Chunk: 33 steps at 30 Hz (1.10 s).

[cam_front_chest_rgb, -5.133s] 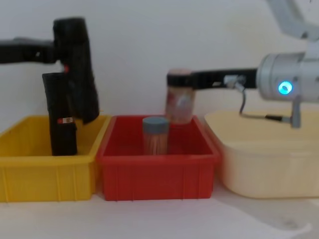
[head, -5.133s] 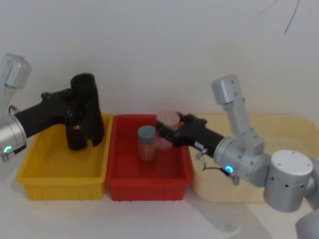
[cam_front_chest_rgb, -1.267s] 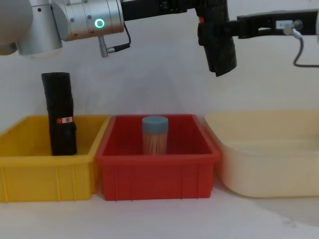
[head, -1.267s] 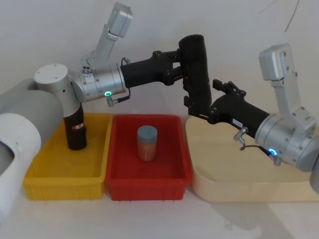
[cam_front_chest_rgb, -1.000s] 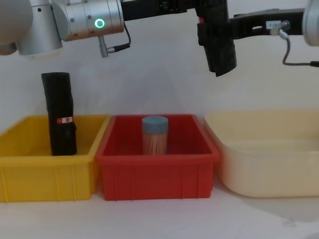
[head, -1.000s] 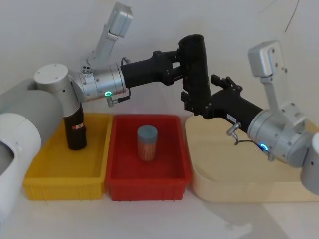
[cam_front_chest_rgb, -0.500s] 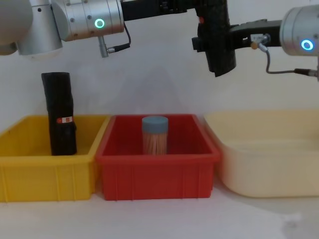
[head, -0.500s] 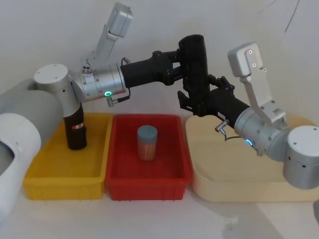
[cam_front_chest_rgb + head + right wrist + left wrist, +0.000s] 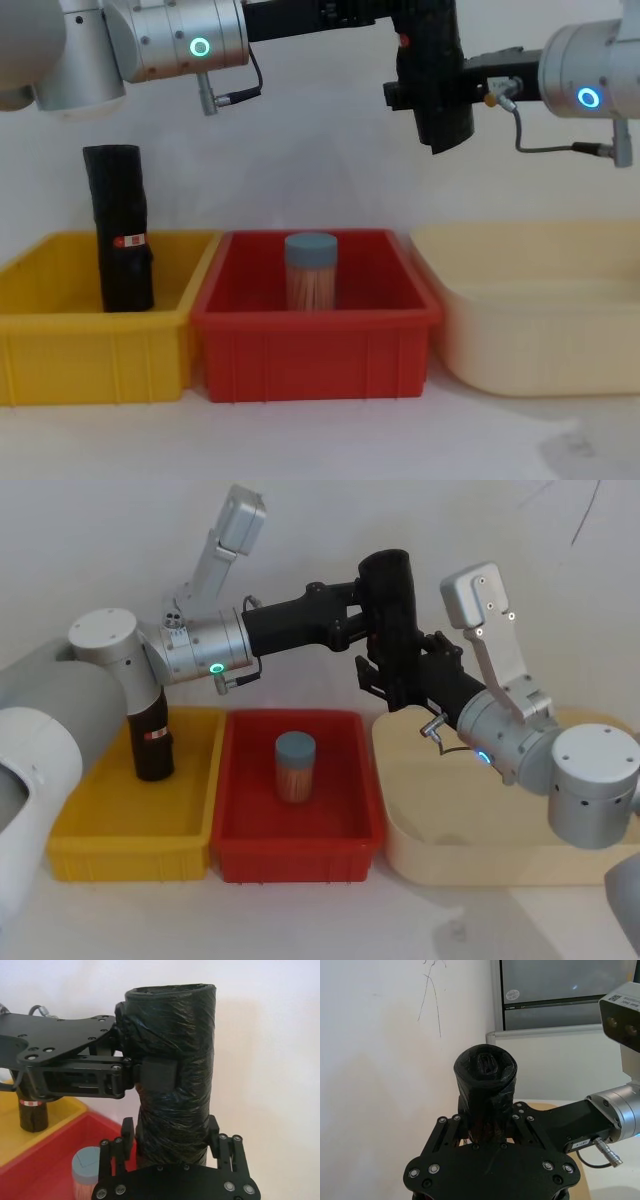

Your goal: Pick up the garbage bag with the one hand and transfer it to the other hand.

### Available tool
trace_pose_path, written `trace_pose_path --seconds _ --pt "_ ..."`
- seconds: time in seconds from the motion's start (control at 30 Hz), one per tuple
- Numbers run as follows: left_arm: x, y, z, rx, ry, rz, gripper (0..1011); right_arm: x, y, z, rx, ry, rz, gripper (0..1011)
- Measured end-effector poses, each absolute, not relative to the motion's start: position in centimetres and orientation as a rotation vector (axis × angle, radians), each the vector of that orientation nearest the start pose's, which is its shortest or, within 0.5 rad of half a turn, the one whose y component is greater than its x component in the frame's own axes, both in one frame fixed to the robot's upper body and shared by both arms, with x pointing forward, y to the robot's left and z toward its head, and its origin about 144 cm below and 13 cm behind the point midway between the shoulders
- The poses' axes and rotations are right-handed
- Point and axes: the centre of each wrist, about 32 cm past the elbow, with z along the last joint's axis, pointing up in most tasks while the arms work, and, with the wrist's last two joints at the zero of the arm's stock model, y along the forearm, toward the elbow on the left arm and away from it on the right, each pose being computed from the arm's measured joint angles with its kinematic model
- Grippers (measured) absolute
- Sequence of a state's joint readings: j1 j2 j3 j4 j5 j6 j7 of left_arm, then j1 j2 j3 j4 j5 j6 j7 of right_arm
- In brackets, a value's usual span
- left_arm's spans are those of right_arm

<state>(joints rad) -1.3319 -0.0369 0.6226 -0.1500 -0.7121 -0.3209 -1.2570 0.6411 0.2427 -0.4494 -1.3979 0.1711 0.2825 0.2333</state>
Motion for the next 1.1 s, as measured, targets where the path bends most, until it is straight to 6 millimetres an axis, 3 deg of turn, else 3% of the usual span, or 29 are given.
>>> trace_pose_path --seconds 0.37,0.83,1.1 --pt "72.77 17.73 133.97 -0.154 -0.176 0.213 363 59.36 -17.40 130.95 -0.170 -0.256 -1.026 570" --pt "72.77 17.72 133.97 -0.154 -0.176 0.213 364 59.52 -17.27 130.94 -0.172 -0.257 -1.030 570" --pt "72.77 17.71 133.97 -0.154 -0.177 0.213 581 59.55 -17.25 130.92 -0.173 -0.257 -1.031 570"
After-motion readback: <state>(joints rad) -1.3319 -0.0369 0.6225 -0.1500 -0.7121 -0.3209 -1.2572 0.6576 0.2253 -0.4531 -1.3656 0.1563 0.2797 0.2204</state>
